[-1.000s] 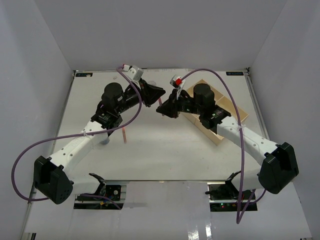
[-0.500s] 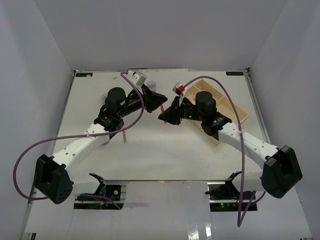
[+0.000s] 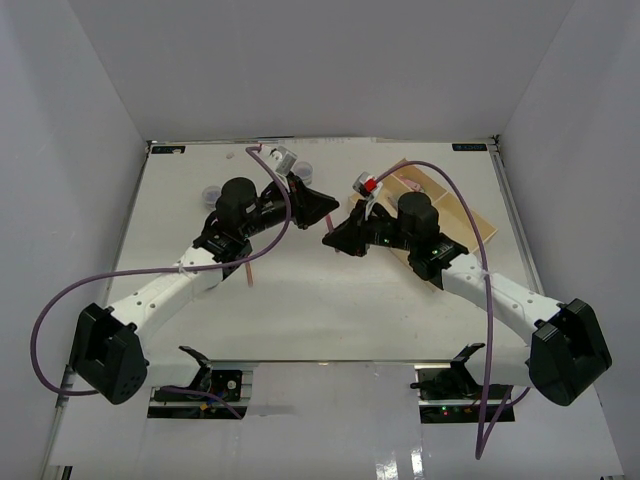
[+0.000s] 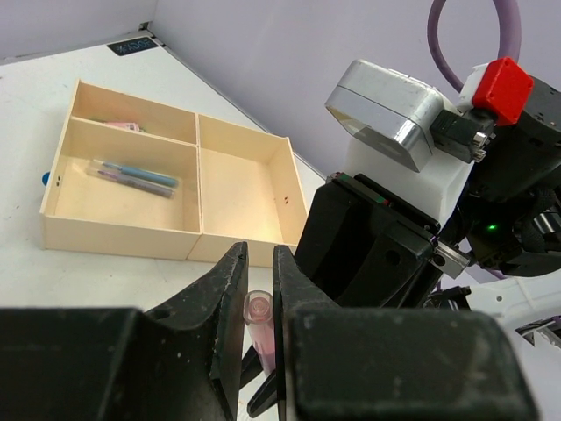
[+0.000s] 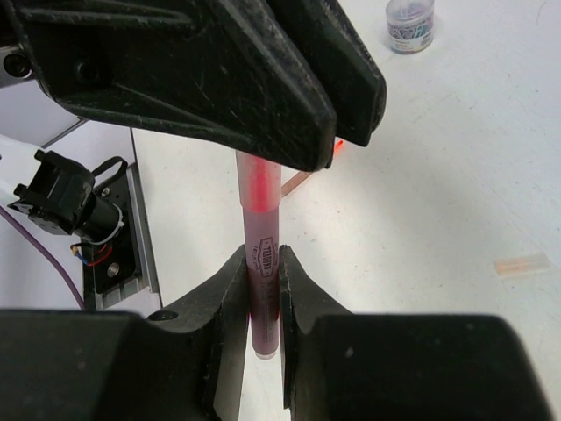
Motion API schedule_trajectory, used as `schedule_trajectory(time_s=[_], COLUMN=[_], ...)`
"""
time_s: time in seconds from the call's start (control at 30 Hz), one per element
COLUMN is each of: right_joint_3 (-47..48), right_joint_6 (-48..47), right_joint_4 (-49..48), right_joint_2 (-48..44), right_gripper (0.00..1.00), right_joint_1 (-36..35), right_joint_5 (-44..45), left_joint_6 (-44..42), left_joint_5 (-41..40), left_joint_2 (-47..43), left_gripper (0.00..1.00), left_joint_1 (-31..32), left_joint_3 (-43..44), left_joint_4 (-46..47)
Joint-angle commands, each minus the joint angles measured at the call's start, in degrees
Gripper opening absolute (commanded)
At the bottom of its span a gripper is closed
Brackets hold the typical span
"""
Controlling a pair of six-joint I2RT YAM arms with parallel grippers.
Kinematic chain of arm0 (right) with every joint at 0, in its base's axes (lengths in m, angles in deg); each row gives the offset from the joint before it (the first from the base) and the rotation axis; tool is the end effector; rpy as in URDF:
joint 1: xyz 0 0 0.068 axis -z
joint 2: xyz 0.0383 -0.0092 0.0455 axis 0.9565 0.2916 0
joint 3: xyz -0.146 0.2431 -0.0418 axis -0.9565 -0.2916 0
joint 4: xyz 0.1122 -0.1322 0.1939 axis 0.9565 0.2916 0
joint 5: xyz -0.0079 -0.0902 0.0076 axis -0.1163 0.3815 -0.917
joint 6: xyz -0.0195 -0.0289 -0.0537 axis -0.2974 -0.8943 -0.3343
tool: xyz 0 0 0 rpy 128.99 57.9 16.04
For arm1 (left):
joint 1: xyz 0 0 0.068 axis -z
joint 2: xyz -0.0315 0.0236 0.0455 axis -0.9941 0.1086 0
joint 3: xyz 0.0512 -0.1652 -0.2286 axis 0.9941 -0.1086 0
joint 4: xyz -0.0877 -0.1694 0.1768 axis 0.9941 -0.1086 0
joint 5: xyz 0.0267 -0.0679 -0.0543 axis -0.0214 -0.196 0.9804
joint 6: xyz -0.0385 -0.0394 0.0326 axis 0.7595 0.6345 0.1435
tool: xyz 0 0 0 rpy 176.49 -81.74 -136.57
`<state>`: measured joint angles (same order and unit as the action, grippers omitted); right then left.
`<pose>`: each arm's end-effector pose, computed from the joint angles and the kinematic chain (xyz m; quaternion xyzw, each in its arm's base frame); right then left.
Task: Sort the stationery into containers
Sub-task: Close the pen cap on the pen, then place the pen in the storage box.
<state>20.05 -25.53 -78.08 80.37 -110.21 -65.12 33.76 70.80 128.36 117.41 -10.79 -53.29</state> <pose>0.2195 0.1995 0.3238 -0.3258 0.6605 0.4623 0.4938 0.2432 -0.1895 0.3602 0.2098 0.6814 -0.4873 0.5042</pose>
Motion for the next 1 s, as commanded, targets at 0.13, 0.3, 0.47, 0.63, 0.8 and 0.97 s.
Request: schedule_trajectory(time_s=[0.13, 0.3, 0.47, 0.63, 0.8, 0.97], right_joint_3=[0.2, -0.5, -1.2, -3.1, -5.5, -3.5], right_joint_6=[0.5, 0.4, 0.1, -0.8, -4.1, -7.4], right_joint_4=[-9.6, -9.7, -9.1, -7.7, -3.9, 4.2], right_joint_2=[-2.8, -2.2, -1.9, -1.7, -1.3, 1.3], right_gripper=[0.08, 0.08, 0.08, 0.08, 0.08, 0.08], right_joint_1=[1.4, 1.5, 1.5, 1.5, 2.0, 5.8], right_joint_5=[2.3, 2.0, 2.0, 2.7, 7.6, 15.0], left_joint_6=[-0.4, -0.2, 0.0, 0.3, 0.3, -1.3], left_joint_5=[1.4, 1.2, -0.1, -1.6, -2.7, -11.4], left_joint_2=[1.1, 1.2, 1.3, 0.8, -0.9, -3.4], left_gripper=[0.24, 0.41, 0.51, 0.62, 0.73, 0.84], left_joint_1=[-0.1, -0.1, -0.1, -0.3, -1.5, -3.3], left_joint_3=[-0.3, 0.3, 0.6, 1.5, 2.8, 3.1], left_joint_4=[-5.2, -4.9, -4.3, -3.4, -4.3, -9.9])
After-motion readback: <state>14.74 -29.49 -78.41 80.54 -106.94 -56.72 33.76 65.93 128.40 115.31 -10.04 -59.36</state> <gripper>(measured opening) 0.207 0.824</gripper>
